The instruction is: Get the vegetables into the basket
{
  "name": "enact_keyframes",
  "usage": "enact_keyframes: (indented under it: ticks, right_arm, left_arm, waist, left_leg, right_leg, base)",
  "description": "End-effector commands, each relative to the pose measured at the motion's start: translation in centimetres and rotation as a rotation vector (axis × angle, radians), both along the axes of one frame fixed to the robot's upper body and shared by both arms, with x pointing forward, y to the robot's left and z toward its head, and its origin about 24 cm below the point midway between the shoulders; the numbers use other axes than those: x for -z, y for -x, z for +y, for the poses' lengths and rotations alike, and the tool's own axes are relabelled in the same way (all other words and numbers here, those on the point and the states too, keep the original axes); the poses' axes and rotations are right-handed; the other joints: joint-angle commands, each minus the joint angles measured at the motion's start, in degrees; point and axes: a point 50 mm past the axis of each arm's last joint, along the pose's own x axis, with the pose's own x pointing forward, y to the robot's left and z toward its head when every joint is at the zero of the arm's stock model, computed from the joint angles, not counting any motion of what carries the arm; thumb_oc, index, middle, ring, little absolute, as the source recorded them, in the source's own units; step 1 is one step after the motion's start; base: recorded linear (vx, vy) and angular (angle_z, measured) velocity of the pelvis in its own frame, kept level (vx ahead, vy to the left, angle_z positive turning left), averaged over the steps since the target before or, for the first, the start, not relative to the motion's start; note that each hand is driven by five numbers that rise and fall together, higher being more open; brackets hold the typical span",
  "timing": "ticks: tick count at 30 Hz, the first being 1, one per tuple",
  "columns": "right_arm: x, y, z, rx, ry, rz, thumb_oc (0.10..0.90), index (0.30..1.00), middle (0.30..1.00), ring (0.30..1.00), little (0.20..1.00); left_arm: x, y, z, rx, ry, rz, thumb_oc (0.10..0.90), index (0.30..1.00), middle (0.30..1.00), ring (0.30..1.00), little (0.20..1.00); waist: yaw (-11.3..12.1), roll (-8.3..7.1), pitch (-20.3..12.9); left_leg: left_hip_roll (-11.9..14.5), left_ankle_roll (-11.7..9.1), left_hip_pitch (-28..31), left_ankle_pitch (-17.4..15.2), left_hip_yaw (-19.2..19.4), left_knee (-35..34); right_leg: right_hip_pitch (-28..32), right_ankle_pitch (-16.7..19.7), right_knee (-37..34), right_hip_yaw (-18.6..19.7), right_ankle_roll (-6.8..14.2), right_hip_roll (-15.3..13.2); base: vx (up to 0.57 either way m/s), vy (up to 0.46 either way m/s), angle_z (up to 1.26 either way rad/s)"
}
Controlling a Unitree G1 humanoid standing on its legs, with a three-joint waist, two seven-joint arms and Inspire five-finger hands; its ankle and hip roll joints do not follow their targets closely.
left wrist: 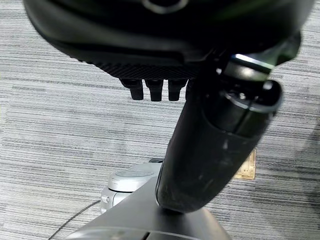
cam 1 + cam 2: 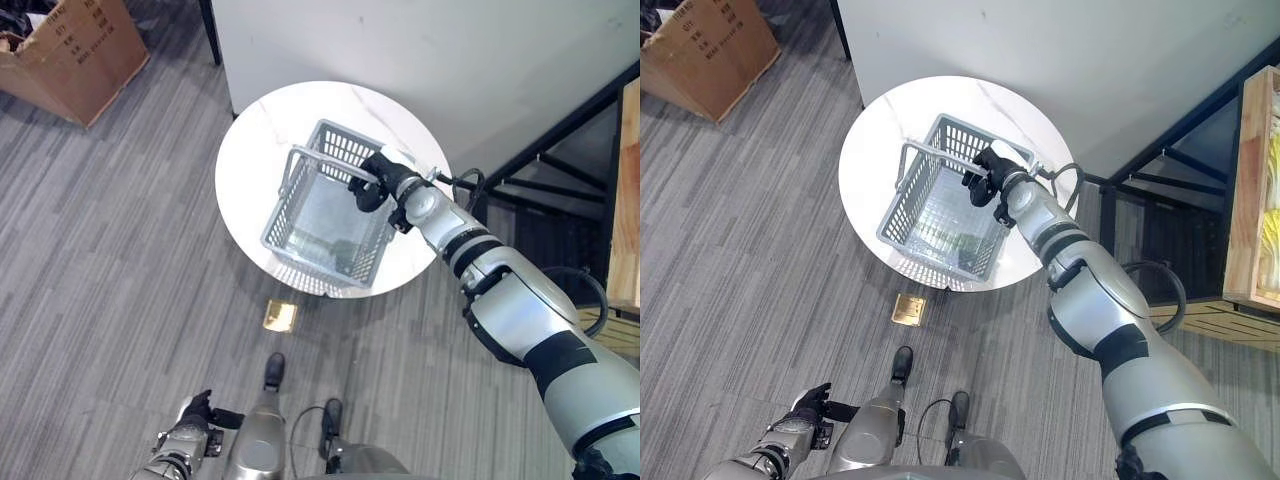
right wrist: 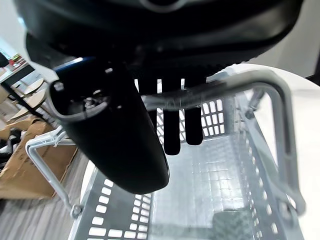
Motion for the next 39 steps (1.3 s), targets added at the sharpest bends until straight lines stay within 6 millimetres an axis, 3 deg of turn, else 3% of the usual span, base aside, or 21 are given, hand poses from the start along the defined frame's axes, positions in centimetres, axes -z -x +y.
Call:
enact_keyframes:
  ticks: [1, 4, 6, 10, 15, 21, 23, 24, 26, 30, 35, 39]
  right_arm:
    - [-5.3, -0.3, 0.3, -0.059, -0.041, -0.195, 0.4, 0.3, 0.3, 0.3, 0.3]
    - [-5.8, 1.4, -2.8, -0.098, -0.081, -0.252, 0.4, 0.3, 0.3, 0.3, 0.3]
    - [-5.8, 1.9, -3.5, -0.1, -0.092, -0.263, 0.4, 0.3, 0.3, 0.3, 0.3]
    - [-4.4, 4.6, -7.0, -0.099, -0.162, -0.266, 0.4, 0.3, 0.3, 0.3, 0.3]
    - [-3.5, 6.3, -8.7, -0.088, -0.18, -0.266, 0.4, 0.3, 0.3, 0.3, 0.3]
    - [-1.1, 9.3, -13.3, 0.032, -0.174, -0.238, 0.4, 0.3, 0.3, 0.3, 0.3]
    - [-1.1, 9.3, -13.3, 0.032, -0.174, -0.238, 0.4, 0.3, 0.3, 0.3, 0.3]
    - [2.5, 11.8, -16.9, 0.182, -0.209, -0.151, 0.4, 0.3, 0.3, 0.3, 0.3]
    - [5.6, 13.3, -18.3, 0.303, -0.323, -0.087, 0.4, 0.3, 0.3, 0.3, 0.3]
    - [9.7, 15.2, -20.0, 0.456, -0.323, 0.018, 0.4, 0.3, 0.3, 0.3, 0.3]
    - [11.3, 15.8, -19.2, 0.471, -0.347, 0.05, 0.4, 0.3, 0.3, 0.3, 0.3]
    - [12.7, 16.2, -18.7, 0.481, -0.349, 0.094, 0.4, 0.3, 0.3, 0.3, 0.3]
  left_arm:
    - [0.4, 1.9, 0.9, 0.04, -0.036, 0.084, 0.9, 1.0, 1.0, 1.0, 1.0]
    - [0.7, 2.6, 0.8, 0.036, -0.025, 0.112, 0.9, 1.0, 1.0, 1.0, 1.0]
    - [0.8, 2.9, 0.8, 0.034, -0.025, 0.122, 0.9, 1.0, 1.0, 1.0, 1.0]
    - [1.3, 4.4, 0.4, 0.048, -0.006, 0.173, 0.9, 1.0, 1.0, 1.0, 1.0]
    - [1.7, 5.0, -0.1, 0.072, 0.008, 0.194, 0.9, 1.0, 1.0, 1.0, 1.0]
    - [2.1, 6.0, -1.0, 0.078, 0.04, 0.226, 0.9, 1.0, 1.0, 1.0, 1.0]
    - [2.1, 6.0, -1.0, 0.078, 0.04, 0.226, 0.9, 1.0, 1.0, 1.0, 1.0]
    - [2.3, 6.4, -1.3, 0.071, 0.059, 0.232, 0.9, 1.0, 1.0, 1.0, 1.0]
    - [2.2, 6.1, -1.5, 0.08, 0.063, 0.219, 0.9, 1.0, 1.0, 1.0, 1.0]
    - [2.4, 6.0, -2.3, 0.124, 0.074, 0.226, 0.9, 1.0, 1.0, 1.0, 1.0]
    - [2.6, 5.9, -3.7, 0.16, 0.1, 0.221, 0.9, 1.0, 1.0, 1.0, 1.0]
    - [2.6, 5.6, -3.6, 0.17, 0.093, 0.208, 0.9, 1.0, 1.0, 1.0, 1.0]
  waist:
    - [-0.87, -3.11, -3.82]
    - [-3.54, -2.37, -6.39]
    - [-4.14, -2.12, -6.94]
    - [-6.7, -0.38, -9.7]
    - [-7.62, 0.56, -10.66]
    - [-9.46, 2.4, -11.78]
    - [-9.46, 2.4, -11.78]
    - [-11.18, 3.81, -12.2]
    - [-11.97, 4.81, -12.07]
    - [-13.39, 6.79, -11.53]
    - [-15.39, 7.82, -10.57]
    - [-16.0, 8.21, -10.18]
  left_leg:
    - [1.64, -3.17, 0.89, -5.06, 1.26, 2.29]
    - [1.25, -2.94, 4.27, -6.59, 2.26, 2.88]
    - [1.23, -2.92, 5.25, -6.77, 2.44, 2.79]
    - [1.08, -2.94, 8.56, -7.32, 3.0, 2.44]
    - [1.22, -2.94, 9.68, -7.73, 3.2, 2.63]
    - [1.58, -3.1, 10.75, -7.76, 3.55, 2.99]
    - [1.58, -3.1, 10.75, -7.76, 3.55, 2.99]
    - [1.92, -3.27, 11.19, -7.41, 3.66, 2.83]
    - [2.31, -3.55, 11.34, -6.98, 3.7, 2.63]
    - [2.54, -3.97, 11.47, -6.31, 4.0, 1.73]
    - [2.02, -3.13, 11.83, -8.33, 6.34, 3.32]
    - [1.86, -2.77, 12.37, -8.64, 8.37, 2.75]
  right_leg:
    - [-0.37, 4.87, 0.21, 2.15, 5.68, -7.42]
    - [1.76, 3.27, 1.64, 2.87, 5.81, -8.16]
    - [2.31, 2.93, 1.99, 2.98, 5.86, -8.23]
    - [4.6, 1.99, 2.59, 2.91, 5.72, -8.32]
    - [5.35, 1.61, 2.83, 3.22, 5.49, -8.14]
    - [5.96, 1.4, 3.15, 3.47, 5.08, -7.71]
    - [5.96, 1.4, 3.15, 3.47, 5.08, -7.71]
    - [5.78, 1.27, 3.73, 3.83, 4.64, -7.1]
    - [5.66, 1.08, 3.67, 3.94, 4.3, -6.72]
    - [5.55, 1.36, 2.91, 4.28, 4.08, -6.54]
    - [4.54, 2.22, 2.8, 6.77, 4.79, -7.12]
    - [3.15, 3.13, 2.99, 8.79, 5.64, -7.34]
  base:
    - [0.03, 0.037, -0.13]
    - [0.09, 0.051, -0.09]
    - [0.08, 0.023, -0.08]
    - [0.06, -0.001, -0.16]
    - [0.01, -0.01, -0.09]
    - [0.0, -0.016, -0.02]
    - [-0.02, -0.046, -0.05]
    - [-0.03, -0.096, 0.07]
    - [-0.03, -0.093, 0.1]
    - [-0.03, -0.037, -0.12]
    - [0.0, 0.047, -0.28]
    - [-0.02, 0.059, -0.33]
